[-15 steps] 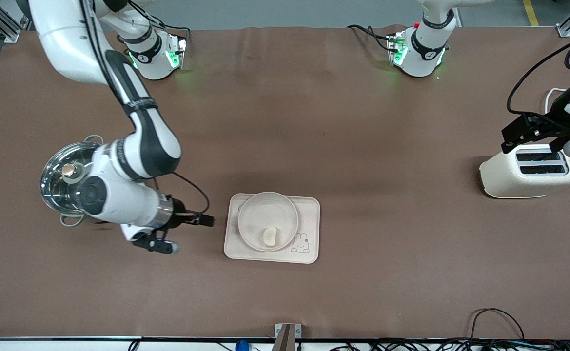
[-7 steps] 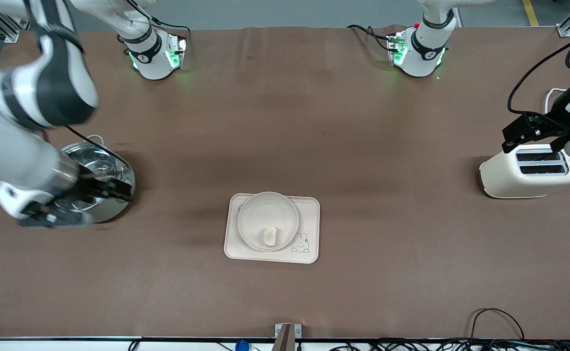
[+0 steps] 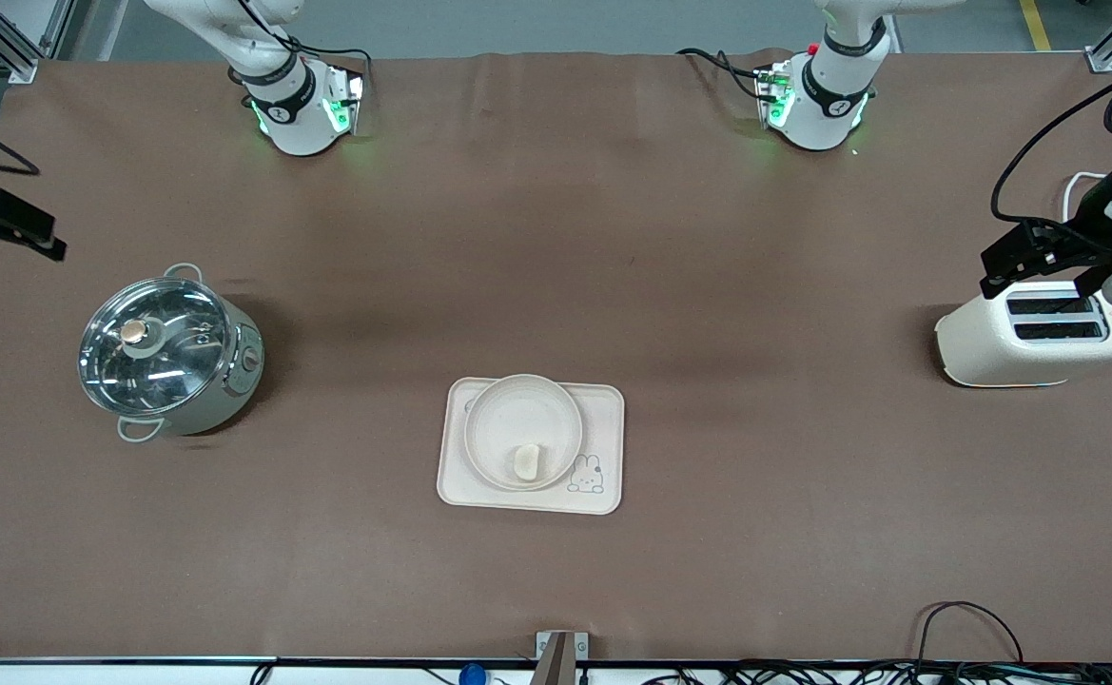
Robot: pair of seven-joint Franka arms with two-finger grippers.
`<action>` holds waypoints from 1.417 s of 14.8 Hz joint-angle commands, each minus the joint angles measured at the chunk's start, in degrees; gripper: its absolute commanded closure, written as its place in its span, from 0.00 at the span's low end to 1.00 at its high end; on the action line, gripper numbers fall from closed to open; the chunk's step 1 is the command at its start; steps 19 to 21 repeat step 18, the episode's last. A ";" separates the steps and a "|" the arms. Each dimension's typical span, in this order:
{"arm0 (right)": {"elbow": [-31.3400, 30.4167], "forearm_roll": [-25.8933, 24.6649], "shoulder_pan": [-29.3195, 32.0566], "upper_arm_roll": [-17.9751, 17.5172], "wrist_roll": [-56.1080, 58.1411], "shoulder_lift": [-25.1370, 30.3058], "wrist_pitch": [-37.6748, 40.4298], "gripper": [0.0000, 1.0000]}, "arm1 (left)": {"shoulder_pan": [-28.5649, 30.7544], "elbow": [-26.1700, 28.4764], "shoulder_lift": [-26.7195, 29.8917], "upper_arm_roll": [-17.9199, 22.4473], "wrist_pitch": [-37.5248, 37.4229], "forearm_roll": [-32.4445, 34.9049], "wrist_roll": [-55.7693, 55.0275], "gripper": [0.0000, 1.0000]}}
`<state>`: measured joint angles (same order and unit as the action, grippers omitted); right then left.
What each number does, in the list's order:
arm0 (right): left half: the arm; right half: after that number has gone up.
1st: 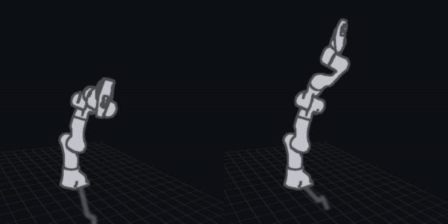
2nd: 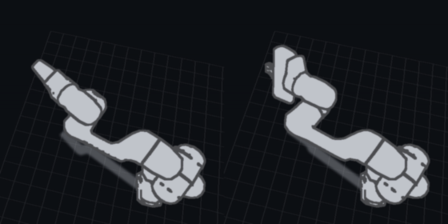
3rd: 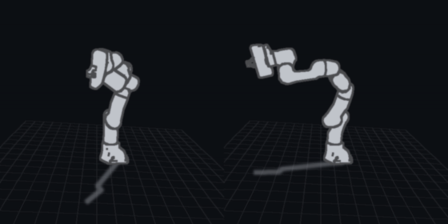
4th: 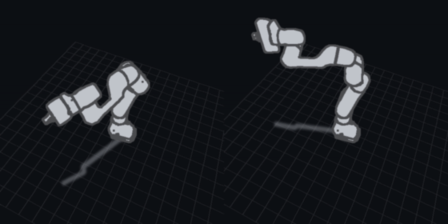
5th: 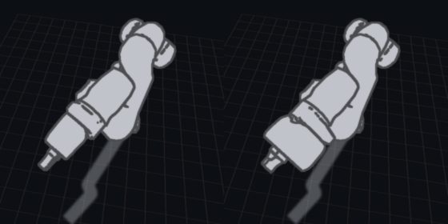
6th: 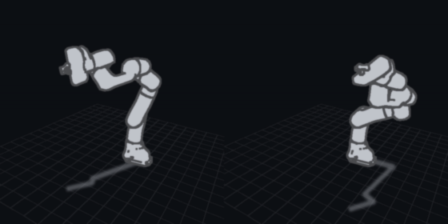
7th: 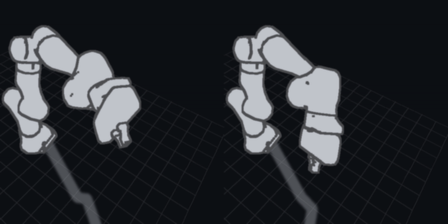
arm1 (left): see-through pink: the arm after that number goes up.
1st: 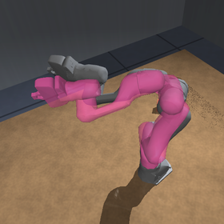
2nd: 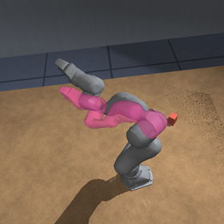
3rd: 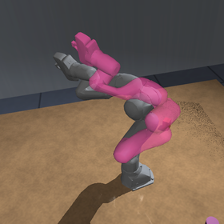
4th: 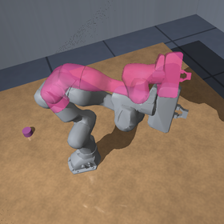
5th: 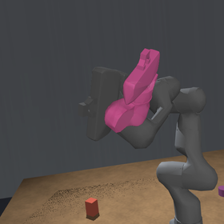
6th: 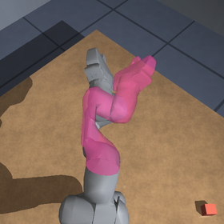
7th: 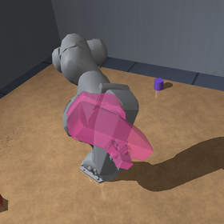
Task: Place bun in plate and plate on tray
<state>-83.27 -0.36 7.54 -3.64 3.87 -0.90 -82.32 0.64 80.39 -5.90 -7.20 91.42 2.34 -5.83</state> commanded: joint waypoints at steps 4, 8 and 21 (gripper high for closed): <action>-6.47 -2.01 0.45 -1.55 -0.18 6.53 -1.17 0.00 | 0.32 0.03 0.71 -0.19 -0.80 1.00 0.56 0.00; -6.29 -1.93 0.37 -1.55 -0.27 6.53 -1.61 0.00 | 0.32 0.03 0.63 -0.19 -0.80 1.00 0.56 0.00; -6.29 -1.93 -0.51 -1.63 -0.44 6.44 -1.87 0.00 | 0.32 -0.15 0.27 0.17 -0.80 0.91 0.21 0.00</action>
